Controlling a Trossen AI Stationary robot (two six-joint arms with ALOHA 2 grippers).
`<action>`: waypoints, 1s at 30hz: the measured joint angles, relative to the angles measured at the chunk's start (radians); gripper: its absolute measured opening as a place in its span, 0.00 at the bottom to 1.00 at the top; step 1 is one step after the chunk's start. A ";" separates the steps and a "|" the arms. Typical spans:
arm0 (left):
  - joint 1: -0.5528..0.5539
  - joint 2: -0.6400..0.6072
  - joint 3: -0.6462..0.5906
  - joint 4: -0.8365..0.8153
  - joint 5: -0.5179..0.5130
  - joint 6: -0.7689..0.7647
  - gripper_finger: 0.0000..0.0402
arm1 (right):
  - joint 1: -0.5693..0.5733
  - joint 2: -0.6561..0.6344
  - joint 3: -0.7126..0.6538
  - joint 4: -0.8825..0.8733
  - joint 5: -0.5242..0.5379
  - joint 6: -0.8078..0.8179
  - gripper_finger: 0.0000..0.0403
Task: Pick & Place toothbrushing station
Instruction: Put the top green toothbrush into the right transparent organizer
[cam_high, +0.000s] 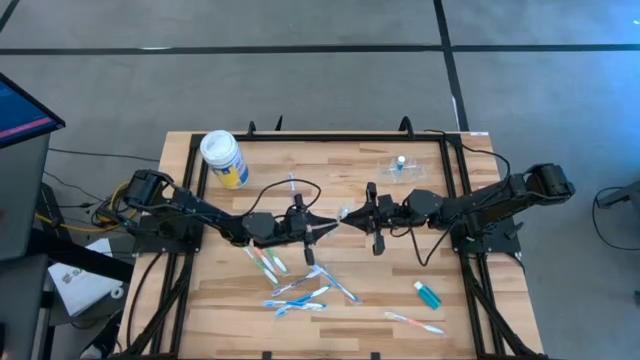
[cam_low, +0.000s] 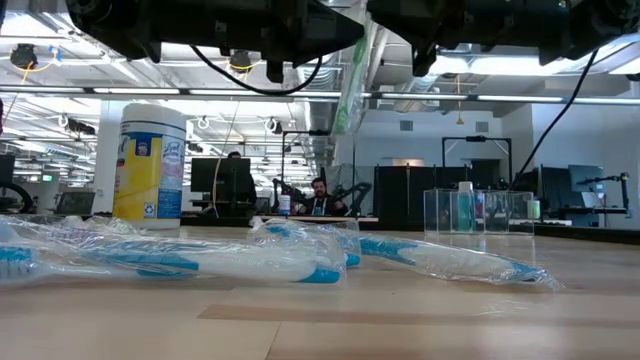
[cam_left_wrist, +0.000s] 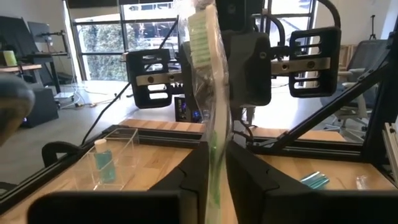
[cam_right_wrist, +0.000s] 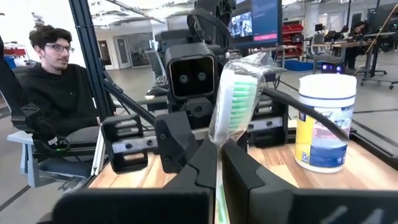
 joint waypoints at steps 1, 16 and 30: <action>0.000 -0.001 -0.005 0.000 -0.002 0.000 0.15 | 0.000 0.000 0.000 -0.008 0.012 0.000 0.00; -0.011 -0.177 -0.192 -0.005 0.022 -0.110 0.25 | 0.003 -0.230 0.000 -0.349 0.319 -0.022 0.00; -0.011 -0.175 -0.199 -0.005 0.029 -0.122 0.25 | 0.056 -0.474 0.000 -0.737 0.783 0.053 0.00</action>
